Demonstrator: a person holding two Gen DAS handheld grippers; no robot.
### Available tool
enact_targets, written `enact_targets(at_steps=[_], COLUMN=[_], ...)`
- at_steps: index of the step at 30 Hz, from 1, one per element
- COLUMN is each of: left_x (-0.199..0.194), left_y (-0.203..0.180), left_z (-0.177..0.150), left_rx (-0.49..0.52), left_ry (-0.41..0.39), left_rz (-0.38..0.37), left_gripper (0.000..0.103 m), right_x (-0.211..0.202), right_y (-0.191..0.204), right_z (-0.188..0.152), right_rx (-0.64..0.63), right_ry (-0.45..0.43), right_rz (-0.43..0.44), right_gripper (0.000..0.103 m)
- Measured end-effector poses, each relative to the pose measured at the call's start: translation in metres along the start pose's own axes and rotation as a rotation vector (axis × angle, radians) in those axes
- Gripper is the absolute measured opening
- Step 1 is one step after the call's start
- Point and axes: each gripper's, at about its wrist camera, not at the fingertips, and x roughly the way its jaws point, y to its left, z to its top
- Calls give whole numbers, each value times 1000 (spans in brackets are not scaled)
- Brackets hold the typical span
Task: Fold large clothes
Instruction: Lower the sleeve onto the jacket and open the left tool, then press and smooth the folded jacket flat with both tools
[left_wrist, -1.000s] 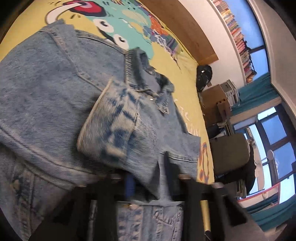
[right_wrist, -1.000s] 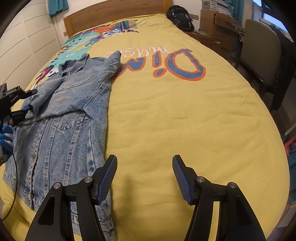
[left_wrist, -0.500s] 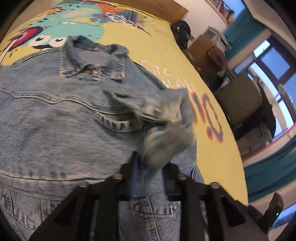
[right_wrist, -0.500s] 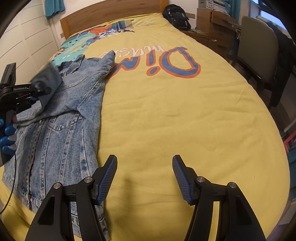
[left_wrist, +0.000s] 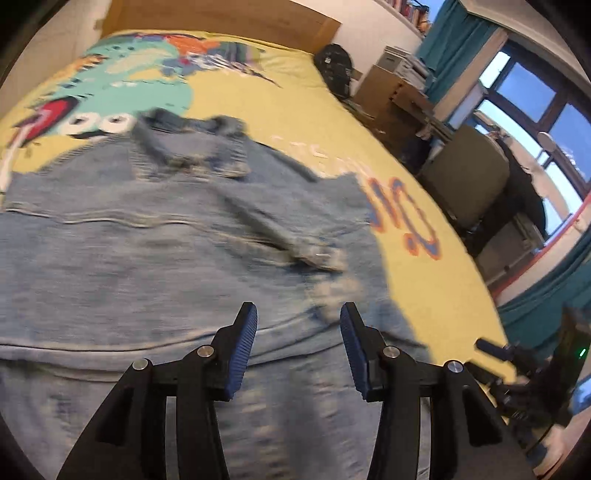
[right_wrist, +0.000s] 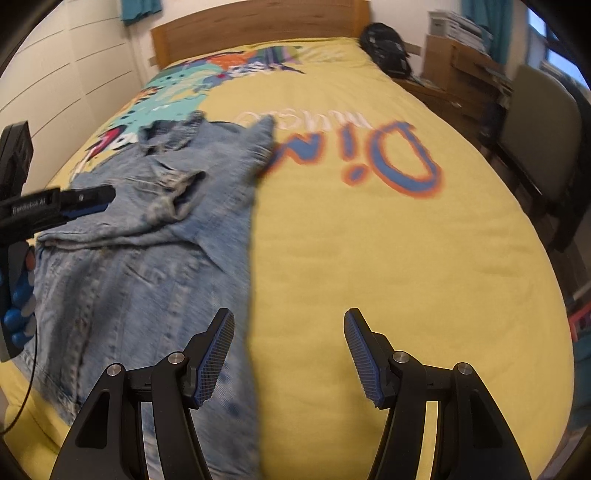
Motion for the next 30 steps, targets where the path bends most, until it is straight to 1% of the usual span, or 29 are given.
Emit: enact_targets(at_steps=[5, 10, 14, 17, 19, 21, 23, 24, 25, 26, 28, 30], left_x=[-25, -43, -46, -39, -30, -22, -20, -20, -20, -21, -24, -32], left_y=[50, 94, 122, 139, 149, 155, 156, 155, 154, 153, 150, 147], left_z=[0, 3, 8, 9, 3, -4, -12, -14, -15, -15, -14, -11], left_rx=[1, -2, -19, -37, -47, -41, -19, -11, -8, -6, -7, -19], left_ry=[-21, -51, -67, -66, -47, -29, -36, -40, -39, -36, -31, -48], left_rz=[141, 260, 307, 328, 331, 340, 346, 346, 343, 340, 341, 337], left_gripper=[41, 41, 41, 41, 41, 42, 47, 51, 55, 56, 56, 56], right_x=[18, 49, 84, 111, 129, 147, 159, 163, 166, 166, 164, 158], right_y=[50, 116, 175, 201, 207, 206, 198, 194, 187, 182, 172, 169], right_z=[38, 83, 112, 123, 127, 127, 125, 125, 125, 126, 130, 129], right_rx=[-97, -189, -273, -297, -292, -297, -307, -316, -320, -318, -312, -319], right_ry=[-24, -50, -51, -36, -14, 9, 29, 36, 40, 39, 38, 37], right_rz=[62, 152, 211, 235, 232, 204, 177, 168, 163, 155, 134, 117], right_gripper=[64, 64, 64, 64, 64, 64, 64, 64, 64, 64, 62, 62])
